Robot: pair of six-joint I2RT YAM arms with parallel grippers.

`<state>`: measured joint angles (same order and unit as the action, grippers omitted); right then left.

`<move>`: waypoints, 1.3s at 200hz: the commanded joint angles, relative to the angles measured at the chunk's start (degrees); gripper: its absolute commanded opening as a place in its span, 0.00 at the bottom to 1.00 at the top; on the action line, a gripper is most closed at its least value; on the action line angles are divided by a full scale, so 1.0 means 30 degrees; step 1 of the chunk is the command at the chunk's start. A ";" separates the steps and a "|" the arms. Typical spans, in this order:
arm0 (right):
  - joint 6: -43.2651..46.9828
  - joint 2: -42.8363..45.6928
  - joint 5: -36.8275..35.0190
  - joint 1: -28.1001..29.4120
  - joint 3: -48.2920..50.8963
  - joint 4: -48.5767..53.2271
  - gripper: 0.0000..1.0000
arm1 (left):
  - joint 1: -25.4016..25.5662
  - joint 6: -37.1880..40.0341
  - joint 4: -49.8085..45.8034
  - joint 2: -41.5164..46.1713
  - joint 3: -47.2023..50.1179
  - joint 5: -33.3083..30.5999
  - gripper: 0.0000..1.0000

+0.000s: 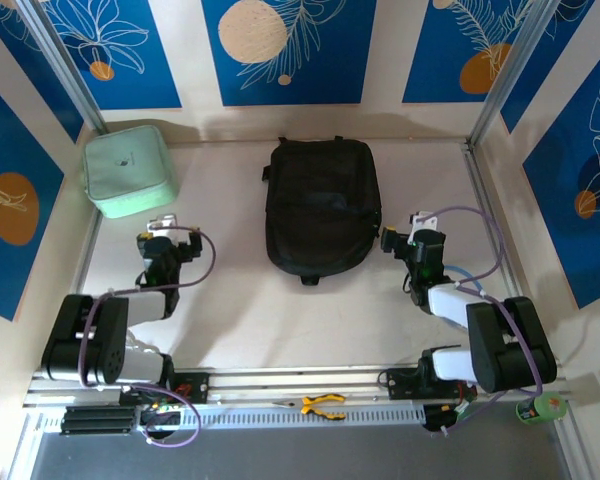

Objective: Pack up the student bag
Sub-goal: Reset both arms

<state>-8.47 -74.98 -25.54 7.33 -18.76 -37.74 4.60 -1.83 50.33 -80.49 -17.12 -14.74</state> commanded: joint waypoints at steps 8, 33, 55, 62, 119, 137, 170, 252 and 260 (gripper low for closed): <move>0.1555 -0.0985 0.1409 -0.0182 0.0358 -0.4340 0.99 | -0.0098 0.1103 0.5054 -0.2530 0.0685 0.2346 1.00; 0.0814 -0.2060 0.1780 -0.0853 0.0271 -0.4995 0.99 | -0.0104 0.0960 0.5295 -0.3057 0.0771 0.1914 1.00; 0.0777 -0.2810 0.1702 -0.0879 0.0230 -0.5465 0.99 | -0.0100 0.1116 0.3090 -0.2998 -0.0364 0.2290 1.00; 0.0715 -0.2740 0.1866 -0.0953 0.0085 -0.5081 0.99 | -0.0114 0.1120 0.2591 -0.3102 -0.0733 0.2119 1.00; 0.0272 -0.3971 0.3031 -0.1671 -0.1403 -0.3362 0.99 | -0.0085 0.0988 0.1856 -0.3054 -0.1089 0.1677 1.00; 0.0284 -0.3909 0.2911 -0.1625 -0.0809 -0.4206 0.99 | -0.0069 0.0974 0.1860 -0.3042 -0.1088 0.1724 1.00; 0.0172 -0.4187 0.2477 -0.1640 -0.1116 -0.4146 0.99 | -0.0082 0.1011 0.1826 -0.3035 -0.1122 0.1837 1.00; -0.0077 -0.4142 0.2723 -0.1859 -0.1303 -0.3608 0.99 | -0.0039 0.1520 0.1009 -0.3134 -0.1557 0.3215 1.00; -0.0092 -0.4124 0.2713 -0.1862 -0.1302 -0.3610 0.99 | -0.0054 0.1517 0.0913 -0.3169 -0.1613 0.3243 1.00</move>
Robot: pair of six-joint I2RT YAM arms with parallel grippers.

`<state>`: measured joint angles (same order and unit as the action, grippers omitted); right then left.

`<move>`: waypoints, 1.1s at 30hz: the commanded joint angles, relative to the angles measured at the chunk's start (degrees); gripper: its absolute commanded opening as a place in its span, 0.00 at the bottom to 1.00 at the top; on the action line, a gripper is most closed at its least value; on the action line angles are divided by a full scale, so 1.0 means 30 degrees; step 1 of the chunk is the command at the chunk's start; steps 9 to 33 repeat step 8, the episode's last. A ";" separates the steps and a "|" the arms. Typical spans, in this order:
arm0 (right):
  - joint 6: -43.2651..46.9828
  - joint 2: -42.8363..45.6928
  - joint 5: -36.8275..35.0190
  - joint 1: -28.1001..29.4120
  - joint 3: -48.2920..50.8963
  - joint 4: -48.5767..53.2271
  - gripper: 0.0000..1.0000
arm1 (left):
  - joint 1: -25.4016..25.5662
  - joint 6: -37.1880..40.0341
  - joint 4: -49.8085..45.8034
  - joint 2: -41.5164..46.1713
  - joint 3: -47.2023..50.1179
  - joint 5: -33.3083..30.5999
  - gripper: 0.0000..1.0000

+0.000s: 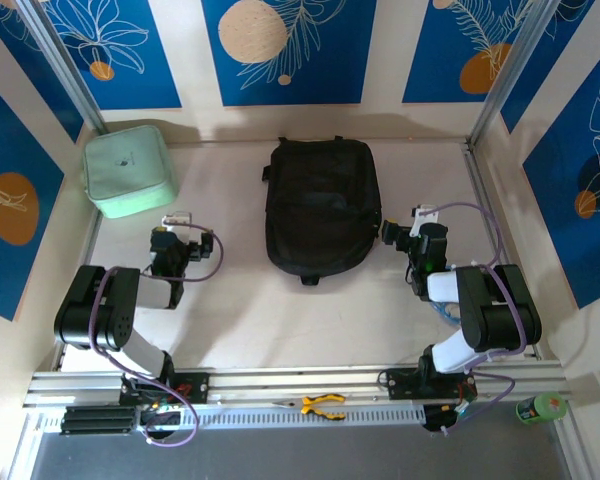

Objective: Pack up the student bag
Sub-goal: Reset both arms

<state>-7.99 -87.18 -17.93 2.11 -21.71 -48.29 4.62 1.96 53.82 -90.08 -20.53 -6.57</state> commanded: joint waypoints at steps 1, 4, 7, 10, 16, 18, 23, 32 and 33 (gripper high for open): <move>-0.0245 -0.0060 0.0178 -0.0134 -0.0319 -0.0097 0.99 | -0.0069 0.0256 -0.0264 0.0043 -0.0492 0.0519 1.00; -0.0238 -0.0062 0.0184 -0.0117 -0.0331 -0.0066 0.99 | -0.0077 0.0227 -0.0481 -0.0006 -0.0652 0.0577 1.00; -0.0237 -0.0062 0.0178 -0.0102 -0.0317 -0.0067 0.99 | -0.0080 0.0227 -0.0331 0.0047 -0.0556 0.0550 1.00; -0.0248 -0.0062 0.0178 -0.0117 -0.0305 -0.0051 0.99 | -0.0076 0.0227 -0.0257 0.0057 -0.0483 0.0540 1.00; -0.0248 -0.0062 0.0178 -0.0117 -0.0305 -0.0051 0.99 | -0.0076 0.0227 -0.0257 0.0057 -0.0483 0.0540 1.00; -0.0248 -0.0062 0.0178 -0.0117 -0.0305 -0.0051 0.99 | -0.0076 0.0227 -0.0257 0.0057 -0.0483 0.0540 1.00; -0.0248 -0.0062 0.0178 -0.0117 -0.0305 -0.0051 0.99 | -0.0076 0.0227 -0.0257 0.0057 -0.0483 0.0540 1.00; -0.0248 -0.0062 0.0178 -0.0117 -0.0305 -0.0051 0.99 | -0.0076 0.0227 -0.0257 0.0057 -0.0483 0.0540 1.00; -0.0248 -0.0062 0.0178 -0.0117 -0.0305 -0.0051 0.99 | -0.0076 0.0227 -0.0257 0.0057 -0.0483 0.0540 1.00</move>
